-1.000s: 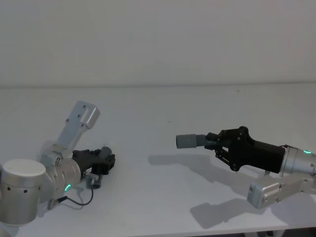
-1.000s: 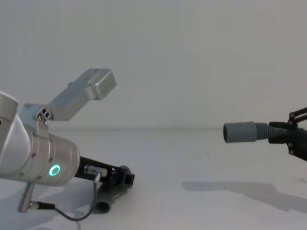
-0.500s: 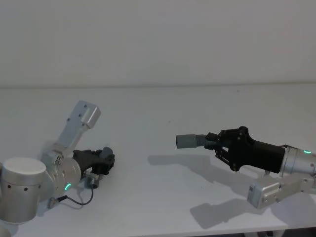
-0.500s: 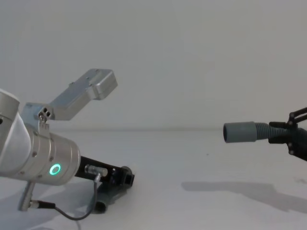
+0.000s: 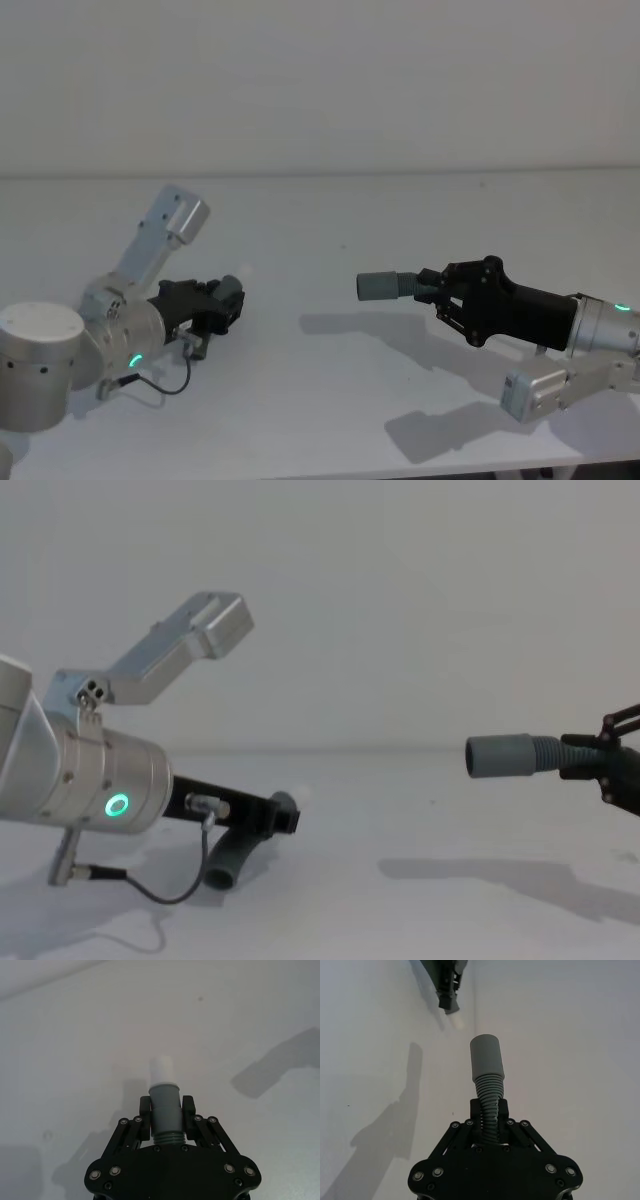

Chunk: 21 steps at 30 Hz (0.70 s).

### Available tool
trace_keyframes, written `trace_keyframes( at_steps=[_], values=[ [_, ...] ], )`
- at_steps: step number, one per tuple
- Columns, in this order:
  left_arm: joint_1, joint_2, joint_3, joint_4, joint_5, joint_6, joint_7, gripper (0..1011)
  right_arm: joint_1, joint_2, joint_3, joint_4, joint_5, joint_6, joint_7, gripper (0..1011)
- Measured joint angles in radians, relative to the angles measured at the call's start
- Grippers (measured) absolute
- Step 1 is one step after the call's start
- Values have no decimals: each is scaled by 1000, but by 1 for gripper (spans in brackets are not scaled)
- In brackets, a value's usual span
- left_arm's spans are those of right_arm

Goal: Use both hands to pick up one end of the pipe from the table, align the ends, and insert them.

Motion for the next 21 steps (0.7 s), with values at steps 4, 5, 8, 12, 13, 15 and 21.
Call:
trace_keyframes(
  at_steps=[4,5,8,12,13,15,21],
  values=[
    [-23,12,9,15,1,-38,-50,340,0,0,0,0,0,0,0,157],
    [-28,14,11,18,1,-47,-59,340,0,0,0,0,0,0,0,157],
    [-49,25,19,32,1,-74,-104,340,0,0,0,0,0,0,0,157],
    [-77,39,29,50,-3,-109,-162,340,0,0,0,0,0,0,0,157],
    [-88,44,33,58,-6,-122,-185,340,0,0,0,0,0,0,0,157],
    [-99,50,38,65,-9,-136,-212,340,0,0,0,0,0,0,0,157],
    [-148,70,57,100,-23,-183,-311,340,0,0,0,0,0,0,0,157]
  ],
)
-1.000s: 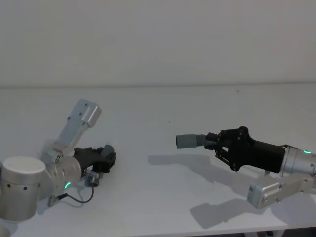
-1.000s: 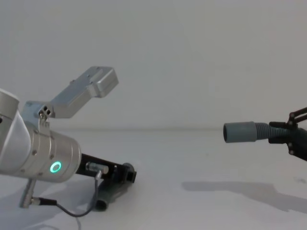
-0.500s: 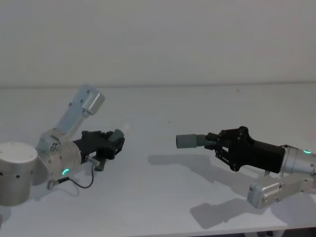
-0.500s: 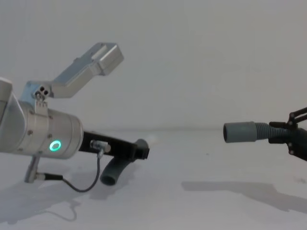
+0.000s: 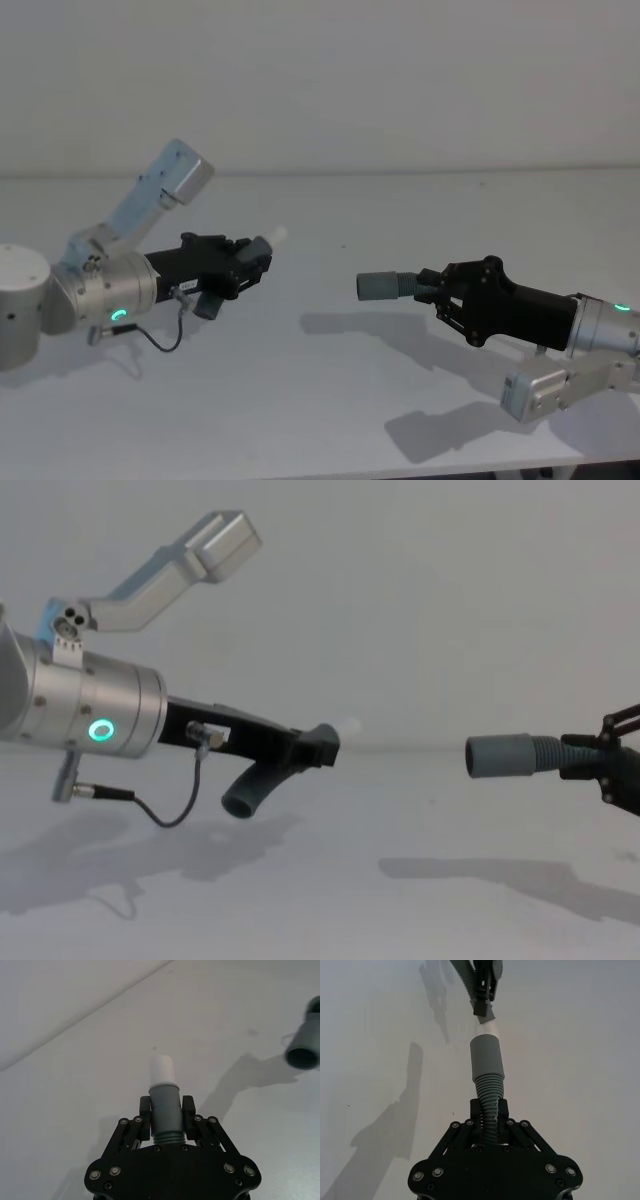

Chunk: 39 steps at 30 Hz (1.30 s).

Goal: Use both hands to pick up one end of the pipe from the table, align the ends, and insert them.

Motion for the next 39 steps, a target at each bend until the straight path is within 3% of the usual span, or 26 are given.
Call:
trace_keyframes(
  at_steps=[16,30,39],
  values=[
    [-141,30,63,121,-48,-106,-296,340,0,0,0,0,0,0,0,157],
    [-235,22,118,225,-97,-161,-534,340,0,0,0,0,0,0,0,157],
    [-254,10,142,266,-132,-178,-626,340,0,0,0,0,0,0,0,157]
  ],
)
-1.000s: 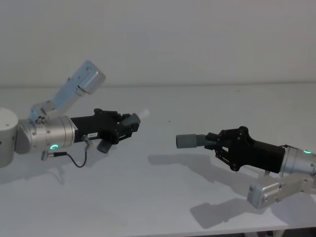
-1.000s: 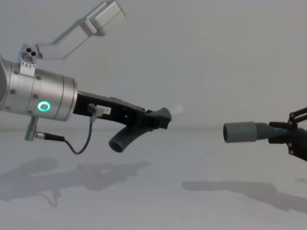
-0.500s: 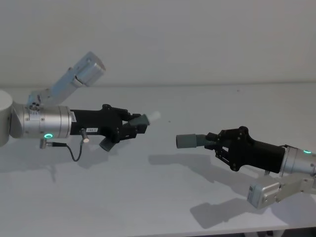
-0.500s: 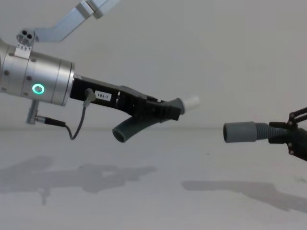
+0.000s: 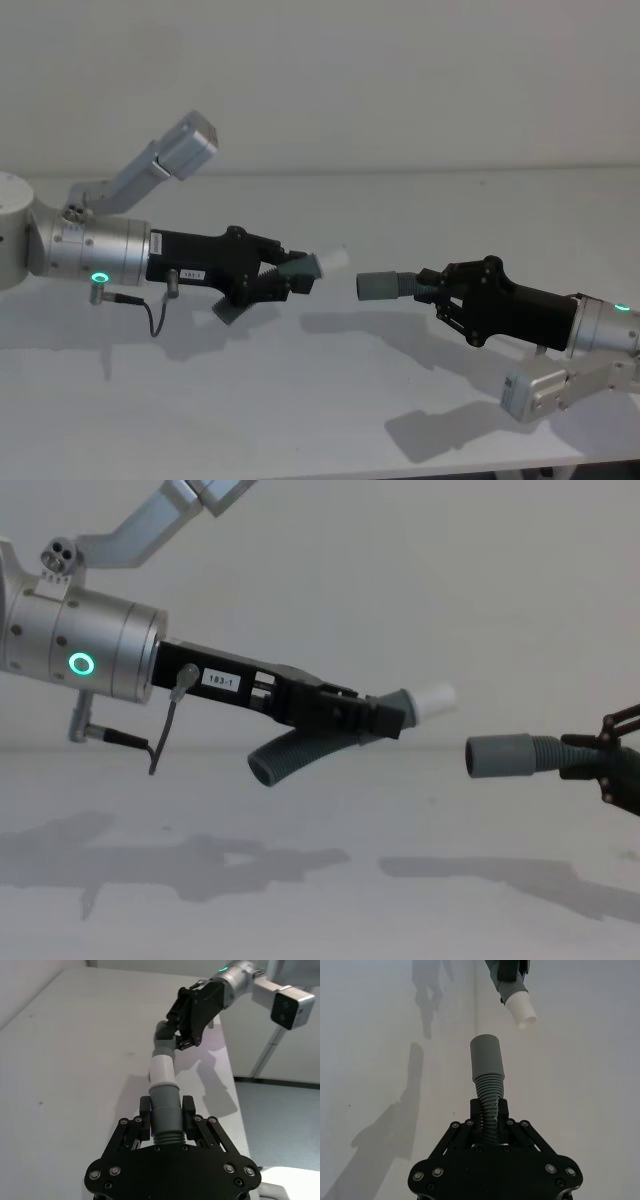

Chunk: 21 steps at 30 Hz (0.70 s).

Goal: Use both hands to pick up one end of the pipe from the table, align the ends, and insert them.

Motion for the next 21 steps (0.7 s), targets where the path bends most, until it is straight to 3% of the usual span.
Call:
trace_keyframes(
  at_steps=[21],
  values=[
    [32,12,15,-10,-41,-4,-19,340,0,0,0,0,0,0,0,157]
  ],
)
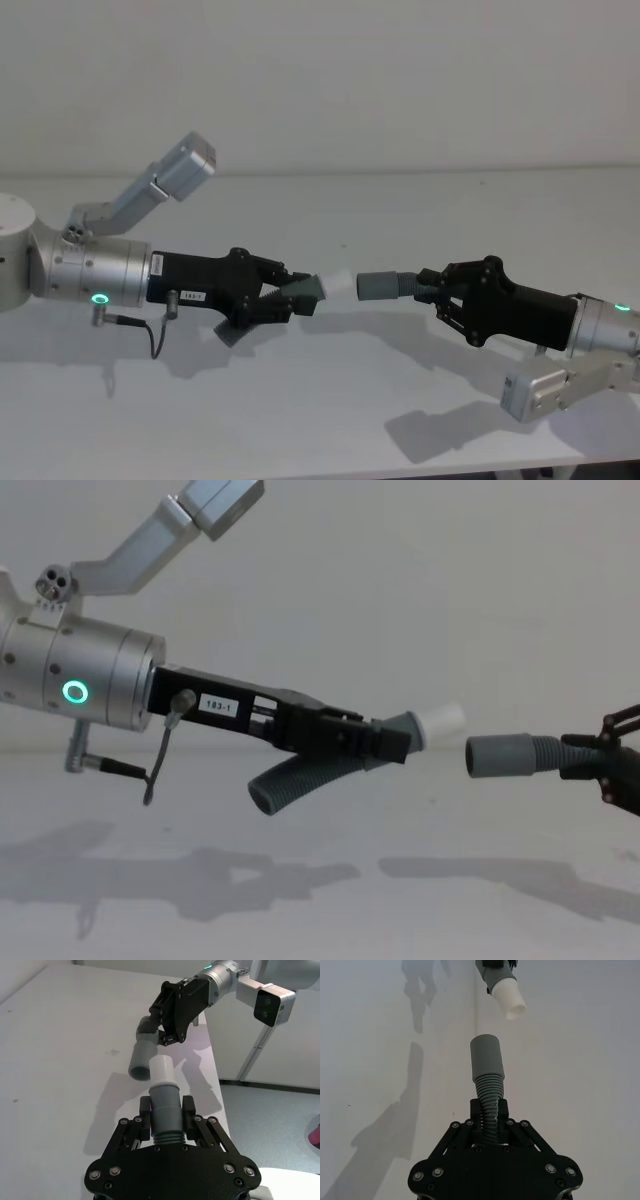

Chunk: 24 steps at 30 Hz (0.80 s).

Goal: Use both hands to pick up one end of the pipe from the table, align the ends, and insert them.

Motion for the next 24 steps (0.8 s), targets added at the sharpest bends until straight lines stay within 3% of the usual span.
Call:
trace_keyframes(
  at_steps=[12,24],
  values=[
    [-8,6,18,17,-5,4,-15,340,0,0,0,0,0,0,0,157],
    [-60,-21,45,123,0,-28,-58,340,0,0,0,0,0,0,0,156]
  ],
)
